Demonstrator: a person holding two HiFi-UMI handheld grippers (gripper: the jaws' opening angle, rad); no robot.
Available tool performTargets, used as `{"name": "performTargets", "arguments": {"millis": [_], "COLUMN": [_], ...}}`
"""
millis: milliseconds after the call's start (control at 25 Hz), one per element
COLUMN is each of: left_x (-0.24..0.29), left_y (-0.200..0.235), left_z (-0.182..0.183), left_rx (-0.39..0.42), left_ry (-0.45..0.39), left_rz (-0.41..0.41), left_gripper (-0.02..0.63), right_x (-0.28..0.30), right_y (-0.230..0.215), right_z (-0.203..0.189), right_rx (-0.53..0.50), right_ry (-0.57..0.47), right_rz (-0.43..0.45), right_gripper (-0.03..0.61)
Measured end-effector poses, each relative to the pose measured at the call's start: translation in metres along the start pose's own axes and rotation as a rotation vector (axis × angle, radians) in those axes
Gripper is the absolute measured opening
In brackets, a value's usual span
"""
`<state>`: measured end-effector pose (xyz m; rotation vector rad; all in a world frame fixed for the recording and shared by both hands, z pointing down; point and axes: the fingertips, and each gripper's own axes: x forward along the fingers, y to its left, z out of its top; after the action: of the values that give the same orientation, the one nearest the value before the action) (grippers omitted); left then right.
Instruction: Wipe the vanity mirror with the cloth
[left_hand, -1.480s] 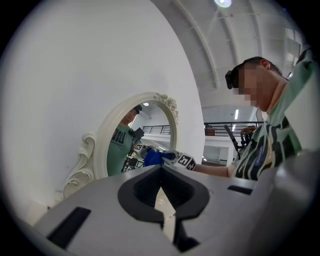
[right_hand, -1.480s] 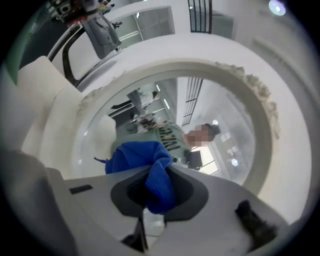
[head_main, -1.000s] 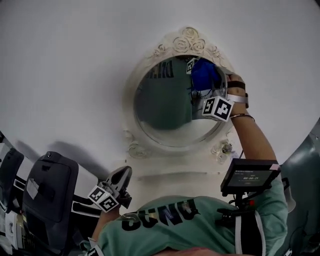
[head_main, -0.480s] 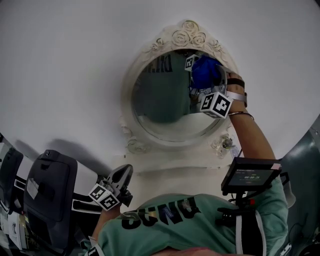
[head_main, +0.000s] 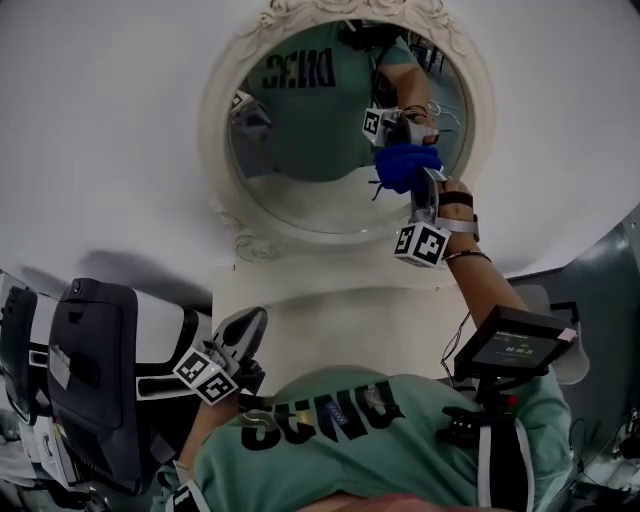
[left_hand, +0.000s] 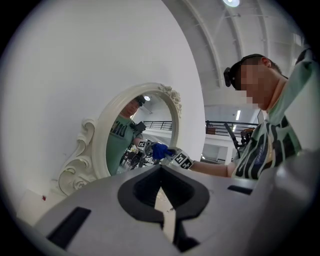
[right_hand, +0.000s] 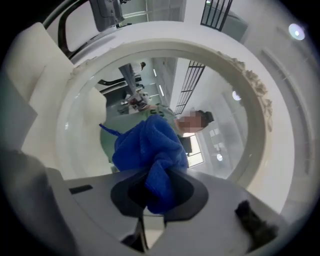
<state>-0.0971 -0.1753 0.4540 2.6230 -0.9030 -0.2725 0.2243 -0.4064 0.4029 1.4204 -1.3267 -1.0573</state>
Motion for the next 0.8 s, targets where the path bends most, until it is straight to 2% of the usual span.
{"name": "performTargets", "arguments": {"millis": [160,240,400,520,680,800], "left_x": [-0.001,-0.005,-0.007,-0.012,-0.016,-0.019], "left_y": [0.002,0.004,0.01,0.007,0.003,-0.001], "left_z": [-0.018,-0.026,-0.038,-0.041,-0.034,-0.022], "left_rx": [-0.043,-0.055,-0.065,-0.069,-0.049,-0.025], "left_ry": [0.055,0.076,0.098,0.098,0.071,0.038], "left_rz": [0.021,0.037,0.053,0.054,0.046,0.038], "left_gripper": [0.009,0.009,0.009,0.009,0.009,0.009], "right_x": [-0.004,-0.006,-0.001,0.0,-0.001,-0.008], "right_y": [0.127,0.17,0.182,0.183,0.185,0.174], "right_z": [-0.041,-0.055,-0.053,-0.049,-0.051,-0.046], "right_rx": [-0.071,-0.078,-0.017,-0.022,-0.025,0.015], "right_ry": [0.108,0.137,0.169,0.164,0.159,0.143], "right_rz": [0.25,0.309,0.335,0.336,0.378,0.424], "right_gripper": [0.048,0.048,0.048,0.048,0.048,0.049]}}
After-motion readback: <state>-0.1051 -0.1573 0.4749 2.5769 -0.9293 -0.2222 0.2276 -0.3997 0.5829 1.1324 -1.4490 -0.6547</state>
